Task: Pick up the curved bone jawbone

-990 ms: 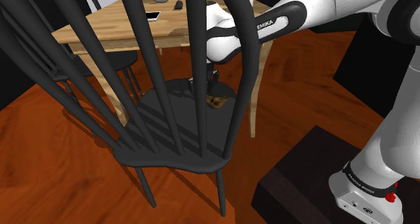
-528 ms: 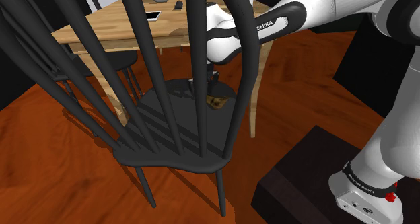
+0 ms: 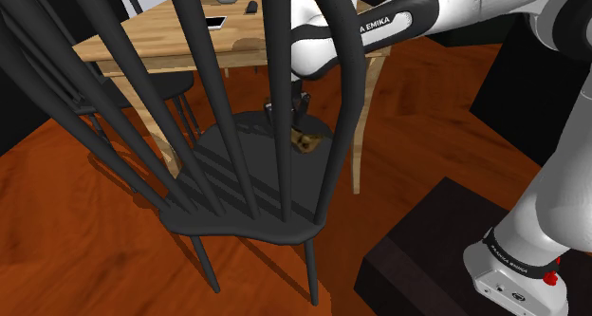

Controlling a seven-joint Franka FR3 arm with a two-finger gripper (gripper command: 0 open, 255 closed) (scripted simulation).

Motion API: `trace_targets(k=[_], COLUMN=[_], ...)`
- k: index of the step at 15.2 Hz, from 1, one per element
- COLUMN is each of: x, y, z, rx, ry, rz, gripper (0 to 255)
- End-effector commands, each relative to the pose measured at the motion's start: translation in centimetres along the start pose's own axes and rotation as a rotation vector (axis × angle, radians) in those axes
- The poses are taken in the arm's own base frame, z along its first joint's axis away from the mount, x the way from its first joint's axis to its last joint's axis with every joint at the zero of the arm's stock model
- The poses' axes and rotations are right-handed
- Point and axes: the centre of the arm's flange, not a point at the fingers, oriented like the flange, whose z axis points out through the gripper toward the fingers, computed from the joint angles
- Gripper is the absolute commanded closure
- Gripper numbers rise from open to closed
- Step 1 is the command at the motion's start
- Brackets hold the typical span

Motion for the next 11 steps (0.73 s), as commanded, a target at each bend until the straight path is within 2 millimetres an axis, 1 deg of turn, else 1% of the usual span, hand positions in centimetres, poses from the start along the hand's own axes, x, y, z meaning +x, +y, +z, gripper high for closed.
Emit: trace_targets(k=[1, 9, 11], x=[0.3, 0.6, 0.6], y=[0.0, -0.1, -0.1], z=[-1.2, -5.4, -5.5], rx=[0.001, 0.001, 0.001], ry=[0.004, 0.004, 0.004], rz=[0.002, 0.002, 0.002], gripper=[255, 255, 255])
